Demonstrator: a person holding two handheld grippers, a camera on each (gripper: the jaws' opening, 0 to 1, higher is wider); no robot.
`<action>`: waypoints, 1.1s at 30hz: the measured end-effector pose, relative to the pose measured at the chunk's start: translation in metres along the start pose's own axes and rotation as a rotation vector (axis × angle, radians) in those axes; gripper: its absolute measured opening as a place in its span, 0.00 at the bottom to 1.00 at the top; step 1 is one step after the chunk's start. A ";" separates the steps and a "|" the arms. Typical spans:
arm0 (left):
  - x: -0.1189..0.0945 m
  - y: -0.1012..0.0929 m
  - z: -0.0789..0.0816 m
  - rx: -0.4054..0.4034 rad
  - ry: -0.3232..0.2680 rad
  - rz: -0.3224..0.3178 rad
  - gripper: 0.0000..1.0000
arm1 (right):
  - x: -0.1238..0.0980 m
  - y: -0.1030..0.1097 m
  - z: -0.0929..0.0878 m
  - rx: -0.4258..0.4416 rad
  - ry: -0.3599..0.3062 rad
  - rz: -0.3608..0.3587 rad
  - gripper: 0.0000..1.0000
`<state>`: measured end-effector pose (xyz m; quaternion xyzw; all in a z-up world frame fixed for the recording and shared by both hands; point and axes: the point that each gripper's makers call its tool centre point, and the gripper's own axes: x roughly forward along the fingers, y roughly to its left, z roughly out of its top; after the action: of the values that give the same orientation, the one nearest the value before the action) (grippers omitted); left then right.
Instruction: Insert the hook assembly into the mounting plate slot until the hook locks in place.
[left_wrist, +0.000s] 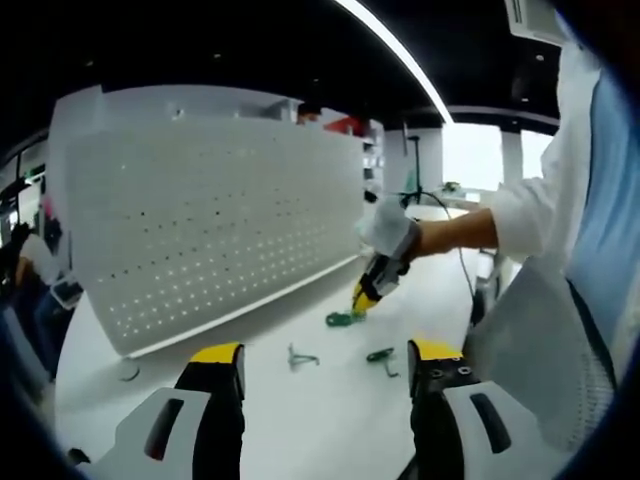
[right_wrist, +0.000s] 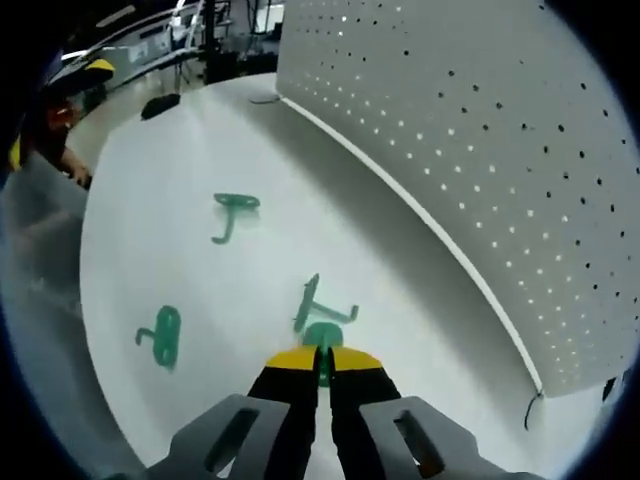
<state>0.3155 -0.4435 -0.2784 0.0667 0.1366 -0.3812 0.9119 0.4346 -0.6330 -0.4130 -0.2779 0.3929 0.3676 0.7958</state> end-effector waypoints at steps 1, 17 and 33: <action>0.000 0.000 0.000 0.000 0.000 -0.001 0.68 | -0.003 -0.001 0.001 0.010 -0.011 -0.002 0.01; 0.001 -0.003 0.000 0.002 0.005 -0.012 0.67 | -0.033 0.001 0.018 0.053 -0.156 -0.034 0.01; 0.002 -0.007 -0.002 -0.009 0.007 -0.030 0.64 | -0.082 0.005 0.054 0.066 -0.374 -0.063 0.01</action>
<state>0.3113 -0.4492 -0.2804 0.0619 0.1427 -0.3939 0.9059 0.4185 -0.6204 -0.3166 -0.1907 0.2411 0.3744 0.8748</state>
